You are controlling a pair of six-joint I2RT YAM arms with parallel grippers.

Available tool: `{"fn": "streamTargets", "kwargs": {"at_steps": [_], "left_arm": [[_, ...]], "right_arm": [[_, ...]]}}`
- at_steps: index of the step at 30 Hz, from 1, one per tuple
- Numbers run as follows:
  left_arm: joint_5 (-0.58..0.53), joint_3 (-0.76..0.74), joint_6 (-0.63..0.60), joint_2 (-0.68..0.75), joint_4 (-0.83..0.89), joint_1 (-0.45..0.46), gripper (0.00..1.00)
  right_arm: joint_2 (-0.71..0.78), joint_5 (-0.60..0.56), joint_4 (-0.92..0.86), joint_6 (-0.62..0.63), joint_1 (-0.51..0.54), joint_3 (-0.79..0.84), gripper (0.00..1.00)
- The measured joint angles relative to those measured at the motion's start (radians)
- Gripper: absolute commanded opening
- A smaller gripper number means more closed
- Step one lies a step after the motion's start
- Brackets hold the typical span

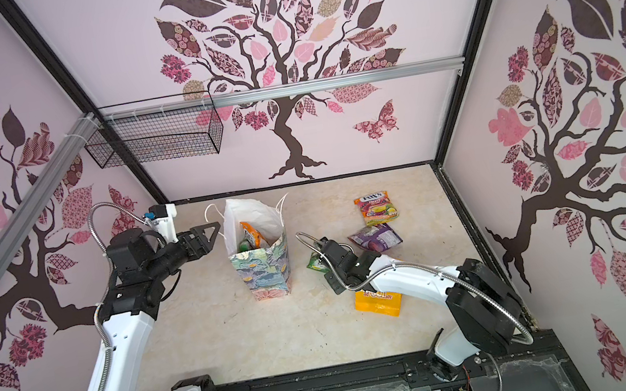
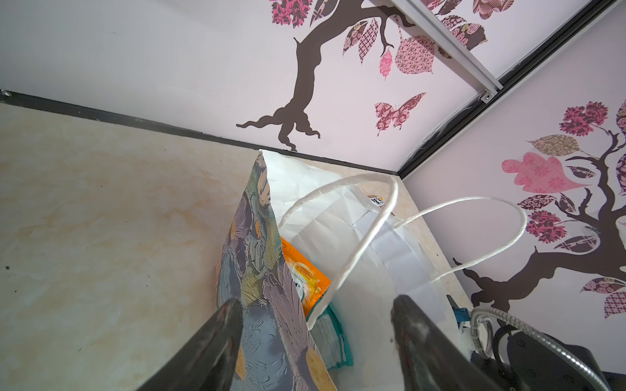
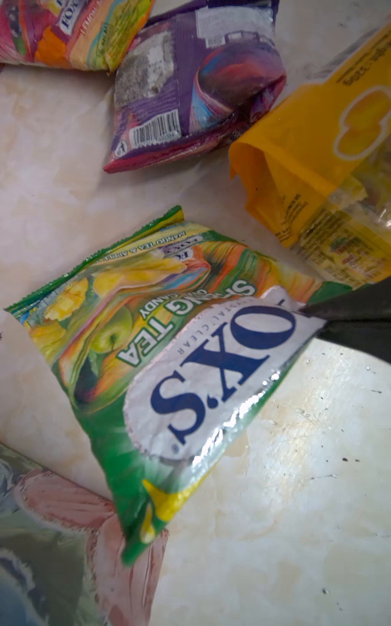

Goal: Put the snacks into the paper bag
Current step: 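Close the right gripper on the edge of the green Fox's packet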

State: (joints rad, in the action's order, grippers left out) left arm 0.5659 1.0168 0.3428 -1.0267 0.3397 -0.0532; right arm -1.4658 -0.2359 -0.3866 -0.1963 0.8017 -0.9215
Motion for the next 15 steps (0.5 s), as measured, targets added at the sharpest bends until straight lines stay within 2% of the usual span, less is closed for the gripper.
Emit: {"fn": "streamTargets", "kwargs": {"at_steps": [15], "left_arm": [[0.0, 0.0, 0.0, 0.003, 0.0, 0.0, 0.73]], "right_arm": [[0.179, 0.196, 0.014, -0.079, -0.071, 0.045, 0.0]]}}
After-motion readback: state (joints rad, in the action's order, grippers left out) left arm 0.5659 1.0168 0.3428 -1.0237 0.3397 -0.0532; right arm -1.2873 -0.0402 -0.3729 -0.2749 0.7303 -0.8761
